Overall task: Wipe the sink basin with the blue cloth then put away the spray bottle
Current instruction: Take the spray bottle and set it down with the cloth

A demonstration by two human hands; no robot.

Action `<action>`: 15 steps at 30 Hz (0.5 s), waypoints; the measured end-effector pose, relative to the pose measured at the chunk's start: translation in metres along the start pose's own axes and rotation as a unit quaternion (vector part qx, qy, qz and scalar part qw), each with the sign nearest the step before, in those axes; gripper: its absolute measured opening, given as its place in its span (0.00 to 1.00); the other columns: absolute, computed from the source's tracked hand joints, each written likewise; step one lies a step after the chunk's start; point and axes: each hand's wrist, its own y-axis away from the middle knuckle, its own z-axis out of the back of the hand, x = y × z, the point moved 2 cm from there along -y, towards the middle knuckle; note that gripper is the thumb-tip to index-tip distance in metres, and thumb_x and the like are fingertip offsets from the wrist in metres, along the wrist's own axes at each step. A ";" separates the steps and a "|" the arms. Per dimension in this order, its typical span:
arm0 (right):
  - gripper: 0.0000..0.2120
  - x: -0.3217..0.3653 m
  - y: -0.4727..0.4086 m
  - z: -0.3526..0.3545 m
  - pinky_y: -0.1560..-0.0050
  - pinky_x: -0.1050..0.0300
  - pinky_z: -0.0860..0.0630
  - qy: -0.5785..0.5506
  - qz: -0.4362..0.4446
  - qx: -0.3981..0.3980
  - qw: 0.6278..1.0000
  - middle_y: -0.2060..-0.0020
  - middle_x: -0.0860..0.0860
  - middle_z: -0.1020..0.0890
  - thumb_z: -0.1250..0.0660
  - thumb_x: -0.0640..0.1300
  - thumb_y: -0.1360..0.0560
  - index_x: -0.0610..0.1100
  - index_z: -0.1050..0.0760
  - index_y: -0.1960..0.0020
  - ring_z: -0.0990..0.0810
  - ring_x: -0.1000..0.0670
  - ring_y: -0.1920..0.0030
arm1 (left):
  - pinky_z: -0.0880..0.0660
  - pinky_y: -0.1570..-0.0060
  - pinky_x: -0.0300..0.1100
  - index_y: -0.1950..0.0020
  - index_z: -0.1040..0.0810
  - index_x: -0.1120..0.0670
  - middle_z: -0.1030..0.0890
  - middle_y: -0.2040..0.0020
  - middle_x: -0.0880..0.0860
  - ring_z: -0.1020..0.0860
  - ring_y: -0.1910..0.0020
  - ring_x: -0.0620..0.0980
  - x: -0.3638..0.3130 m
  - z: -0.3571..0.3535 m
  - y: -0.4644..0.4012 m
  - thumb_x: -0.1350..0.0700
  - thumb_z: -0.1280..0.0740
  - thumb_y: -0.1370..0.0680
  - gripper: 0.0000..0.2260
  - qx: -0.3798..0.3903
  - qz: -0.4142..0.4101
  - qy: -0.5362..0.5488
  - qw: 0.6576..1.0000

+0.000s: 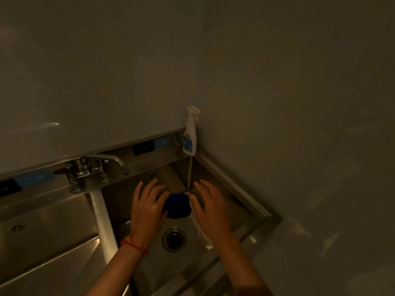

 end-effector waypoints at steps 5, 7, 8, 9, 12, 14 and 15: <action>0.22 -0.021 -0.024 -0.001 0.29 0.57 0.42 0.069 0.022 0.037 0.997 0.26 0.50 0.37 0.46 0.53 0.19 0.48 0.36 0.27 0.40 0.51 0.27 | 0.31 0.47 0.68 0.58 0.17 0.62 0.16 0.55 0.62 0.20 0.49 0.65 -0.002 -0.020 -0.014 0.64 0.17 0.53 0.25 -0.004 -0.002 -0.020 1.000; 0.22 -0.028 -0.035 -0.005 0.28 0.56 0.43 0.086 0.033 0.048 0.995 0.26 0.50 0.38 0.47 0.52 0.18 0.48 0.37 0.26 0.41 0.51 0.27 | 0.31 0.47 0.68 0.58 0.17 0.62 0.16 0.55 0.61 0.20 0.49 0.65 0.001 -0.030 -0.019 0.64 0.17 0.54 0.26 -0.002 -0.004 -0.026 1.000; 0.22 -0.031 -0.040 -0.006 0.28 0.57 0.44 0.094 0.036 0.047 0.994 0.26 0.50 0.38 0.47 0.52 0.18 0.48 0.37 0.26 0.41 0.51 0.26 | 0.31 0.47 0.68 0.58 0.17 0.62 0.16 0.55 0.61 0.20 0.49 0.65 0.002 -0.035 -0.022 0.64 0.17 0.54 0.26 -0.003 -0.004 -0.030 1.000; 0.22 -0.035 -0.046 -0.007 0.28 0.57 0.44 0.102 0.039 0.048 0.993 0.26 0.49 0.38 0.47 0.52 0.18 0.47 0.38 0.26 0.41 0.51 0.26 | 0.30 0.47 0.68 0.59 0.17 0.62 0.16 0.55 0.61 0.20 0.49 0.65 0.004 -0.041 -0.026 0.64 0.18 0.54 0.26 -0.004 -0.004 -0.032 0.999; 0.22 -0.046 -0.066 -0.014 0.28 0.57 0.46 0.130 0.060 0.062 0.988 0.27 0.47 0.37 0.49 0.52 0.18 0.47 0.39 0.26 0.41 0.50 0.26 | 0.30 0.48 0.68 0.59 0.17 0.62 0.16 0.55 0.61 0.20 0.49 0.65 0.011 -0.061 -0.037 0.65 0.18 0.55 0.26 0.000 0.000 -0.024 1.000; 0.22 -0.048 -0.080 -0.019 0.27 0.55 0.45 0.143 0.066 0.078 0.984 0.27 0.45 0.36 0.47 0.50 0.18 0.45 0.38 0.26 0.40 0.48 0.26 | 0.30 0.48 0.67 0.59 0.17 0.62 0.16 0.55 0.61 0.20 0.49 0.65 0.015 -0.071 -0.044 0.65 0.18 0.55 0.26 0.003 0.007 -0.022 1.000; 0.21 -0.048 -0.088 -0.022 0.28 0.53 0.41 0.153 0.070 0.073 0.983 0.28 0.42 0.33 0.42 0.49 0.19 0.43 0.34 0.28 0.36 0.46 0.27 | 0.30 0.48 0.67 0.59 0.17 0.62 0.17 0.55 0.62 0.20 0.49 0.65 0.018 -0.078 -0.048 0.64 0.18 0.55 0.26 0.004 0.012 -0.021 1.000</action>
